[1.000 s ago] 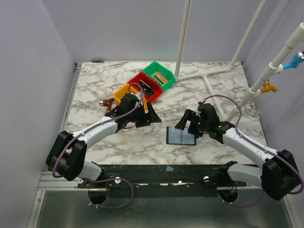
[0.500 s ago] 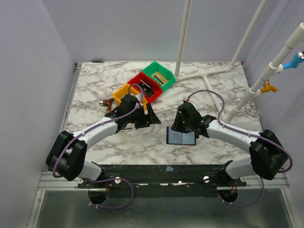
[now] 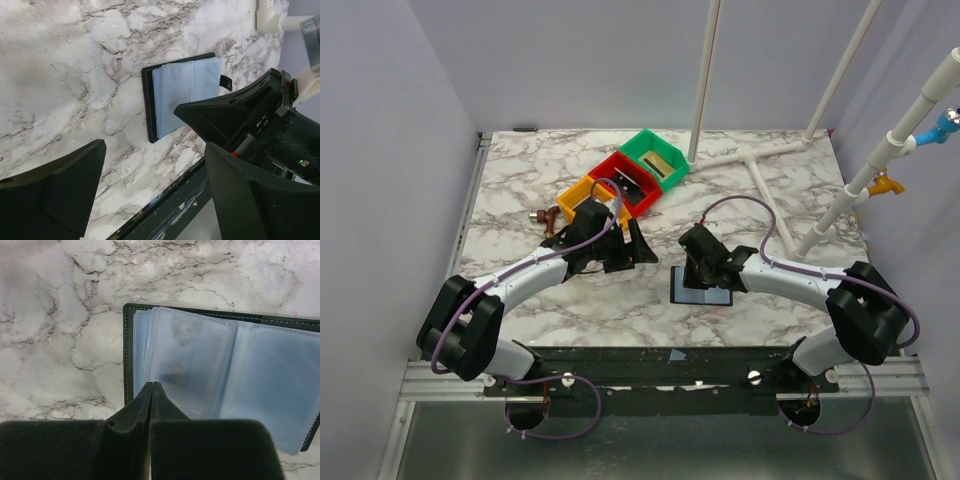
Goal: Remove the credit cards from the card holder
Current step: Remove the credit card from the card holder.
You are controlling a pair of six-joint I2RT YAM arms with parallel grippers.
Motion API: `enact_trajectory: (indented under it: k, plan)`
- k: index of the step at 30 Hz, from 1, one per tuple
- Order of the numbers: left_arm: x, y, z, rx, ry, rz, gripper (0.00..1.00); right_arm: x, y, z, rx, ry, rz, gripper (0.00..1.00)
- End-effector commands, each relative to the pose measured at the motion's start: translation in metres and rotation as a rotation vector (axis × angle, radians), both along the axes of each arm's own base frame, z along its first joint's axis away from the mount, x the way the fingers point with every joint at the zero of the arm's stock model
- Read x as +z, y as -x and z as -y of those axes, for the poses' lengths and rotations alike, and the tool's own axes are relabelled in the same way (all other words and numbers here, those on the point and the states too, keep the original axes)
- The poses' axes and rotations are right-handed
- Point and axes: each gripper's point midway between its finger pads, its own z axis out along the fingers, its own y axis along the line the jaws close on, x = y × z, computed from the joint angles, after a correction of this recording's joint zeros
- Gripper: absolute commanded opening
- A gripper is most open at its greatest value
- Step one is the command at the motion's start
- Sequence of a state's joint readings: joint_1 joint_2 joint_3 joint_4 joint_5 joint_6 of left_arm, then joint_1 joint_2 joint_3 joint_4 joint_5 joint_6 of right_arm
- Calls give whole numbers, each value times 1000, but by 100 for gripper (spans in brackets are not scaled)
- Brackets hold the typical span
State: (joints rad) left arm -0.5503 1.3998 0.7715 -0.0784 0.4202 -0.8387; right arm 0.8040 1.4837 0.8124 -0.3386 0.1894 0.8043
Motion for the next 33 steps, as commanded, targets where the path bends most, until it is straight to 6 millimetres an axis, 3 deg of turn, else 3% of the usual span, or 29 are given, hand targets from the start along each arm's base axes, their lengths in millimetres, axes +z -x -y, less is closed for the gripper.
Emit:
enact_trajectory:
  k: [1, 33]
  plan:
    - [-5, 6, 1, -25, 0, -15, 83, -9, -2, 6, -24, 49, -2, 1]
    - [-5, 10, 8, -56, 1, -28, 83, -21, 4, 39, -116, 167, -8, 1]
